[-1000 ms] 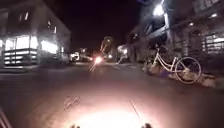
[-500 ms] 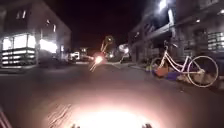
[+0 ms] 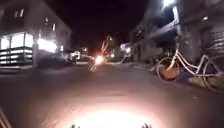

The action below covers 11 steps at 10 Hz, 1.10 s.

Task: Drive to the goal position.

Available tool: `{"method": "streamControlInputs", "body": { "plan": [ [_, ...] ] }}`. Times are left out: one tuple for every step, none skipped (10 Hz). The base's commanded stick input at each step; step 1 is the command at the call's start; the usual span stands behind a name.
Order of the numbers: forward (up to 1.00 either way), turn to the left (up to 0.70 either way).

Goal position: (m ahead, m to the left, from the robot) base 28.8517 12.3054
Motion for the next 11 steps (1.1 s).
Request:
{"method": "streamControlInputs", "body": {
  "plan": [
    [0.85,0.0],
    [0.85,0.0],
    [0.85,0.0],
    [0.85,0.0],
    [0.85,0.0],
    [0.85,0.0],
    [0.85,0.0],
    [0.85,0.0],
    [0.85,0.0],
    [0.85,0.0],
    [0.85,0.0]
  ]
}}
